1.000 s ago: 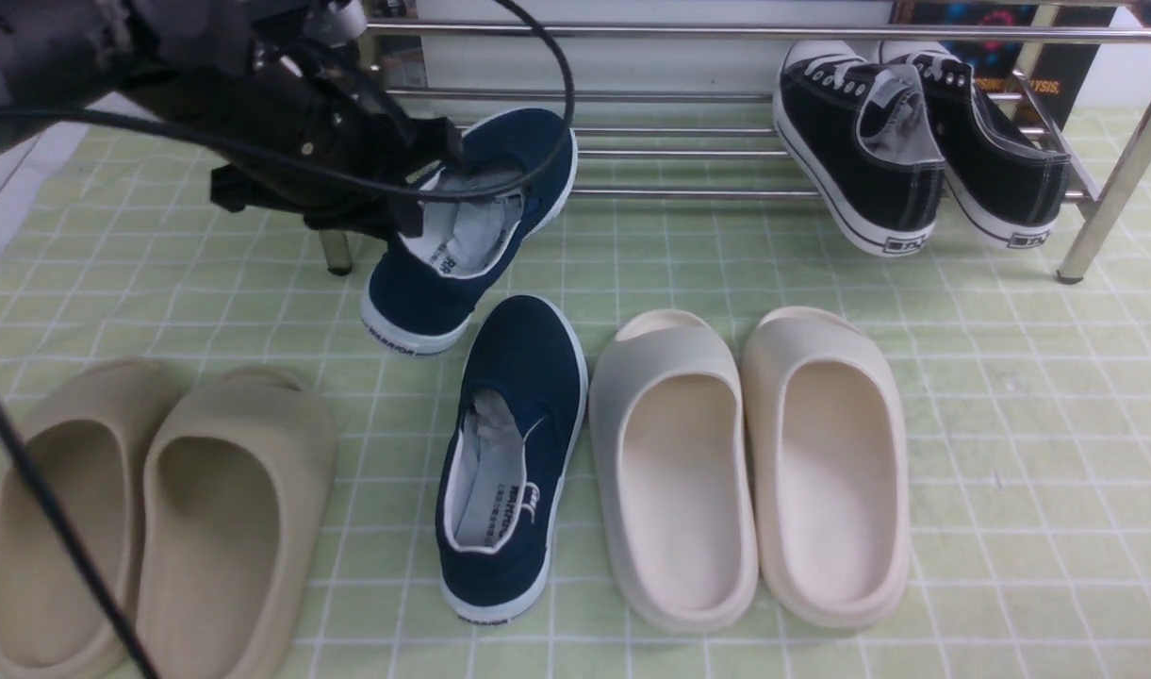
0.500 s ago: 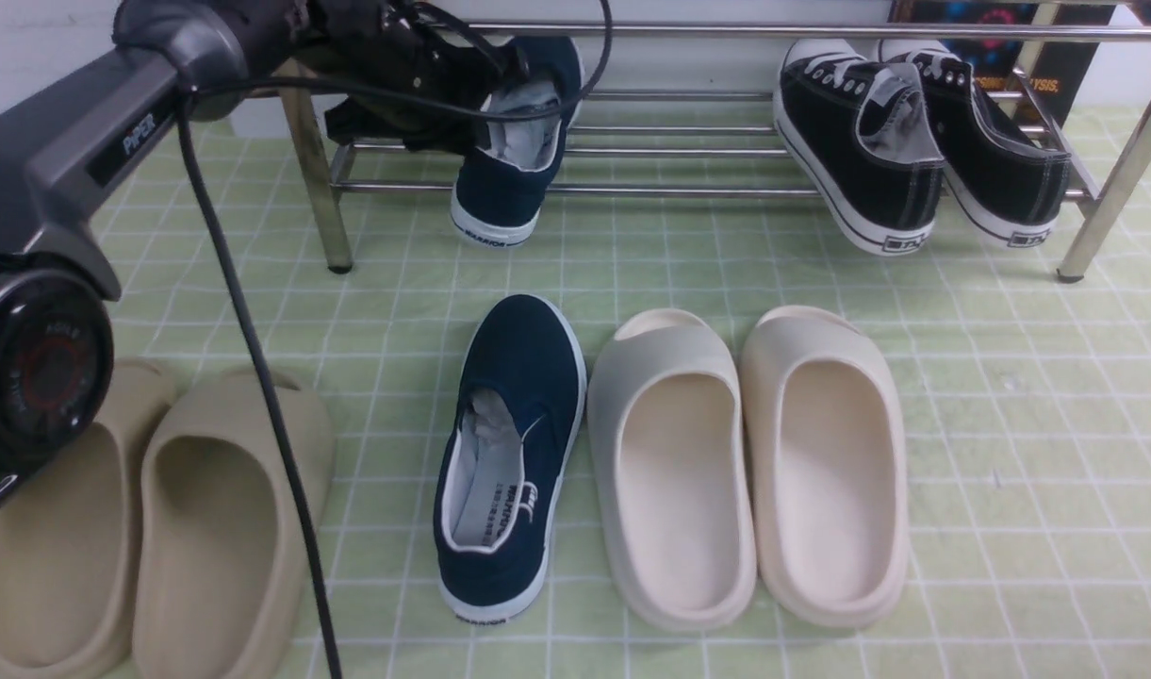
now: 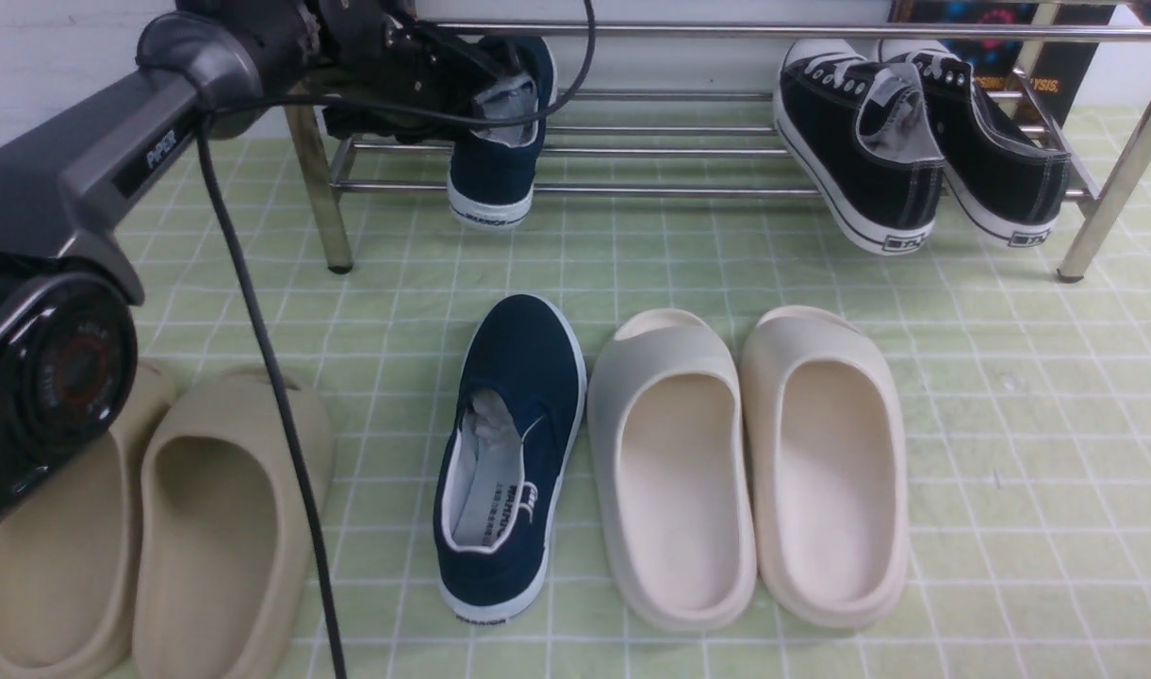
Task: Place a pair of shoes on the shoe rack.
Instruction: Use the left arm to put a shoe into the shoe rack, then use the left arm to grab the shoe closest to it, then use the left arm to put a shoe into the shoe rack
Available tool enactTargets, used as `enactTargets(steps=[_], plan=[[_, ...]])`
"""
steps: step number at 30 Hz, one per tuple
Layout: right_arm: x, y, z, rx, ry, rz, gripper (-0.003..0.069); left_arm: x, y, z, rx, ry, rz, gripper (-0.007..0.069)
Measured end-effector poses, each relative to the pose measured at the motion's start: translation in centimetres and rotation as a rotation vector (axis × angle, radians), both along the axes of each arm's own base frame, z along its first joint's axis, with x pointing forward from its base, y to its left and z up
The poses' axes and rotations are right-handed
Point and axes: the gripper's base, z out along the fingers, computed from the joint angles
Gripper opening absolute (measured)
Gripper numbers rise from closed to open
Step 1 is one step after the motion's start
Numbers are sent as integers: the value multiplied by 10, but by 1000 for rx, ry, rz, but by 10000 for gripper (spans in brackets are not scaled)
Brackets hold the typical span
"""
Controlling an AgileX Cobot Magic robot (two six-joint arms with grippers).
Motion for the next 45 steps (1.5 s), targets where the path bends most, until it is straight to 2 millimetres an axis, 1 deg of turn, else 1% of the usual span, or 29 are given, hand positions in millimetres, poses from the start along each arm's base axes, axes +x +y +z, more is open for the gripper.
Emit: enactTargets(steps=[1,3,5,6,7,8,9,10,12,14,15,16,19,22,25,28,29,30,31,32,34,36,38,39,40,42,43,44,45], plan=[[0,0,0,0,0,0,237,-3,1,5,5,7,-3,297],[0,0,0,0,0,0,237,-7,1,10,12,22,-9,347],[0,0,0,0,0,0,237,-29,6,34,62,111,-41,440],[0,0,0,0,0,0,237,-31,6,36,65,121,-44,443],[0,0,0,0,0,0,237,-48,9,50,115,189,-67,459],[0,0,0,0,0,0,237,-59,11,55,155,250,-85,461],[0,0,0,0,0,0,237,-62,12,56,170,275,-92,461],[0,0,0,0,0,0,237,-76,11,58,216,334,-118,455],[0,0,0,0,0,0,237,-89,7,55,236,380,-142,442],[0,0,0,0,0,0,237,-102,1,44,250,437,-167,430],[0,0,0,0,0,0,237,-110,-3,34,264,477,-189,424],[0,0,0,0,0,0,237,-130,-13,22,289,531,-234,412],[0,0,0,-1,0,1,238,-169,-28,-8,338,593,-302,395],[0,0,0,-1,0,1,238,-189,-30,-30,344,591,-281,375],[0,0,0,-1,0,0,238,-195,-25,-52,340,592,-232,324],[0,0,0,-1,0,0,238,-197,-24,-67,317,584,-212,232],[0,0,0,-1,0,1,238,-197,-25,-72,305,580,-210,182],[0,0,0,-1,0,1,238,-197,-26,-74,301,581,-209,137],[0,0,0,-1,0,1,238,-197,-27,-76,293,578,-208,64],[0,0,0,-1,0,0,238,-197,-27,-76,290,577,-209,22],[0,0,0,-1,0,1,238,-197,-27,-73,288,572,-209,2],[0,0,0,-1,0,0,238,-196,-28,-63,287,570,-212,7],[0,0,0,-1,0,1,238,-197,-28,-41,287,561,-227,7],[0,0,0,-1,0,1,238,-197,-28,-37,291,563,-233,7],[0,0,0,-1,0,0,238,-197,-28,-18,297,550,-253,7],[0,0,0,-1,0,1,238,-198,-28,-5,315,555,-277,7],[0,0,0,-1,0,1,238,-196,-29,13,318,534,-291,7],[0,0,0,-1,0,1,238,-196,-29,15,316,530,-291,7],[0,0,0,-1,0,1,238,-192,-31,27,299,491,-291,7]])
